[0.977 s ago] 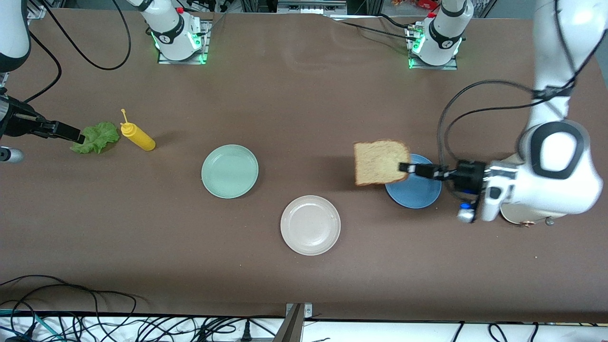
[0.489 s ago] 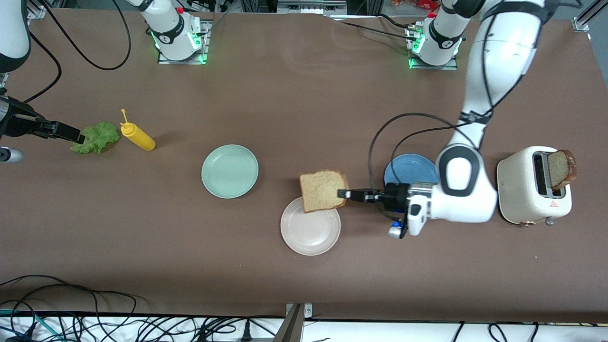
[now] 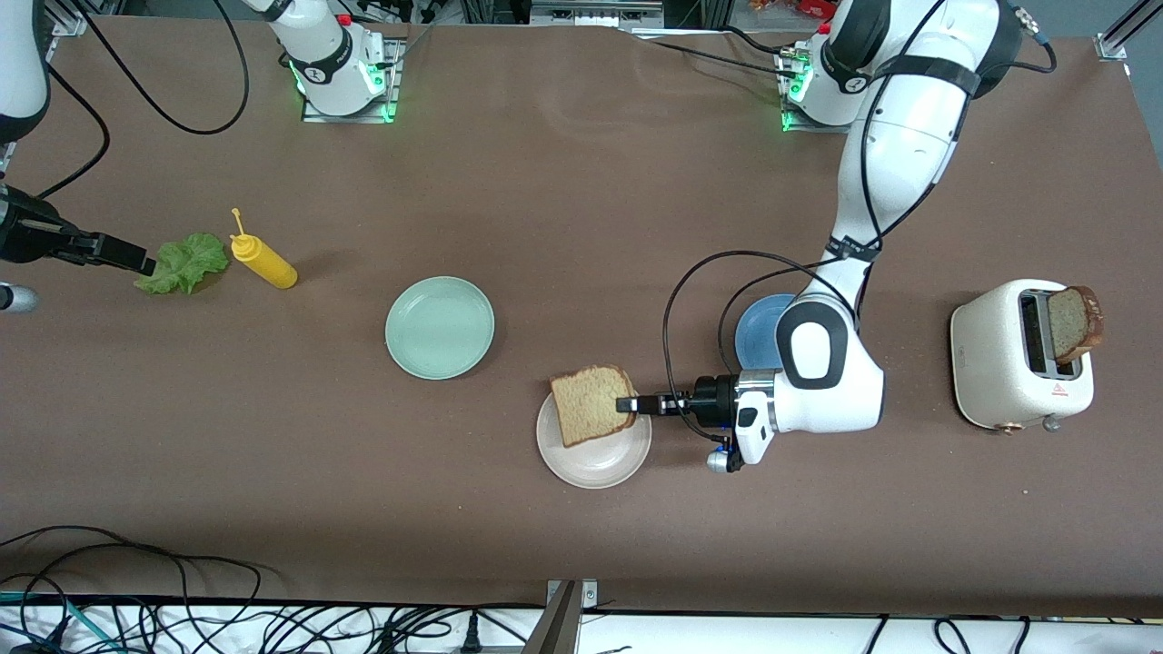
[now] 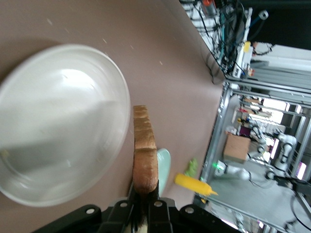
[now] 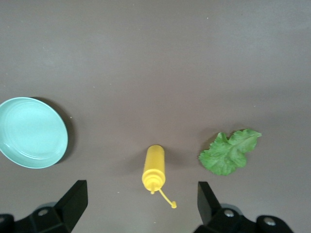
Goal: Make sandwich on beige plate with both arms
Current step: 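Release the bread on the beige plate while the right gripper reaches the lettuce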
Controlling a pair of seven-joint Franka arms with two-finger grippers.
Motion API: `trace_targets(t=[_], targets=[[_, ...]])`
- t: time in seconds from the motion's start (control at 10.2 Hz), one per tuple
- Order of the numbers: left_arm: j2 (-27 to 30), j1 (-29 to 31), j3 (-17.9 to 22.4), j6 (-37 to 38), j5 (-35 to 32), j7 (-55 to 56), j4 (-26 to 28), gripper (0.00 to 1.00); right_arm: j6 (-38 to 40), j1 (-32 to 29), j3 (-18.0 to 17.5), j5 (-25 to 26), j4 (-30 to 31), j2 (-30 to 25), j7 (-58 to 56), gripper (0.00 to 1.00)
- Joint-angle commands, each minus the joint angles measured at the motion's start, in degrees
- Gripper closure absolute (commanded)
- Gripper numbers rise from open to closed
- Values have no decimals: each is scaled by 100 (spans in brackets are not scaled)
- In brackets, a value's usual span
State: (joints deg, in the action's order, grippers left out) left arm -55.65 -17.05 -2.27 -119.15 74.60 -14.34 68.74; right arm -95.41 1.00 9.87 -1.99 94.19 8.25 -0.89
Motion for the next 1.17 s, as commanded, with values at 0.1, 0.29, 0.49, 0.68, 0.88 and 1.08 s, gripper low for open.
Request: trace_targets(t=[0.1, 0.29, 0.49, 0.68, 0.88, 1.08], targets=[[-358, -193, 69, -240, 204, -236, -379, 100, -30, -547, -12, 6, -32, 447, -673, 0], [-376, -245, 78, -284, 204, -253, -362, 88, -266, -767, -12, 6, -6, 686, -851, 0], [-411, -246, 148, -319, 125, -393, -309, 0, -433, -944, -12, 23, 291, 827, -869, 0], [-341, -272, 254, -513, -661, -333, -274, 0, -1151, -944, 128, 146, 1124, 722, -1052, 0], [-148, -124, 263, -460, -1568, -227, -239, 0, -2003, -944, 374, 155, 1907, 722, -1438, 0], [211, 52, 271, -181, -2375, 280, -116, 0, -2664, -944, 498, 208, 2593, 731, -1581, 0]])
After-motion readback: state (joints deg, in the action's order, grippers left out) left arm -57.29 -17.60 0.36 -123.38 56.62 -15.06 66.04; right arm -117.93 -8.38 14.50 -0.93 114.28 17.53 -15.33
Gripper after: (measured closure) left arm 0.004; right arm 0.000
